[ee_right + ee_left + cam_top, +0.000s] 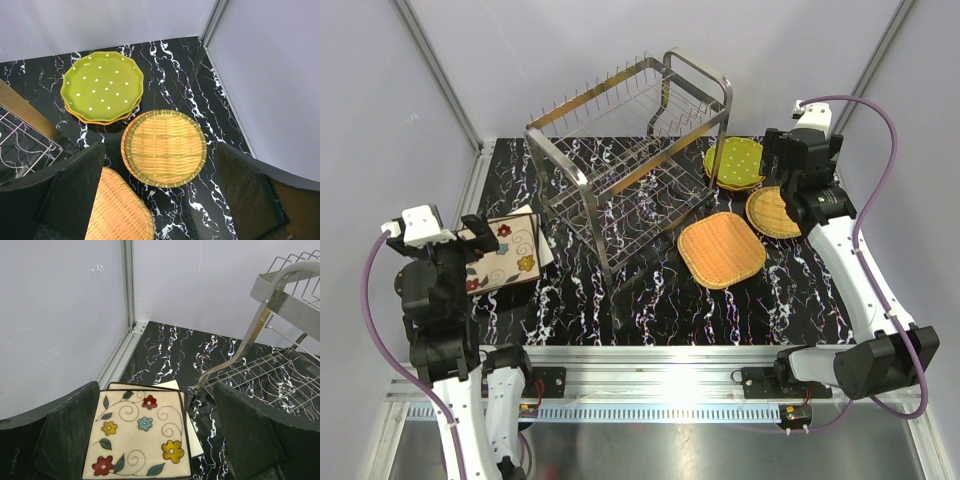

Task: Unload the plates from the dish rack
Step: Place the plate on the table

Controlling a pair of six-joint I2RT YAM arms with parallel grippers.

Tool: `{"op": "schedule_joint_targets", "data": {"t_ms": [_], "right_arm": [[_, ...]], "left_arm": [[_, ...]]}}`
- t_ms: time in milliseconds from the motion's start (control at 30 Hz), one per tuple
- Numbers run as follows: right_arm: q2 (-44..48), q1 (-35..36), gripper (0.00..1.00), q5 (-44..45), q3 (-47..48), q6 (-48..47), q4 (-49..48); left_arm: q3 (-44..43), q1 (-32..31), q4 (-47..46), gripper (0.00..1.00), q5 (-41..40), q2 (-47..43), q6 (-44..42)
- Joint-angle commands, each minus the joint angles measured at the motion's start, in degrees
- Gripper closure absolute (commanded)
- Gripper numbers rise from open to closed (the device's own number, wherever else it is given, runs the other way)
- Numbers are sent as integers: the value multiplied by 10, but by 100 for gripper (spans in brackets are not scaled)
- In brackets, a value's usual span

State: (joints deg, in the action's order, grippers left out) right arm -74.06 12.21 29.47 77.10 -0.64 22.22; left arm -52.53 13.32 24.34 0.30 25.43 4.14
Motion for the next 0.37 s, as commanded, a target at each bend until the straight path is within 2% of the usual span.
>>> {"op": "schedule_joint_targets", "data": {"t_ms": [0, 333], "right_arm": [[17, -2, 0, 17, -3, -8, -34], [30, -2, 0, -9, -40, -34, -71]], "left_arm": [[-13, -1, -25, 1, 15, 8, 3], [-4, -1, -33, 1, 22, 14, 8]]}}
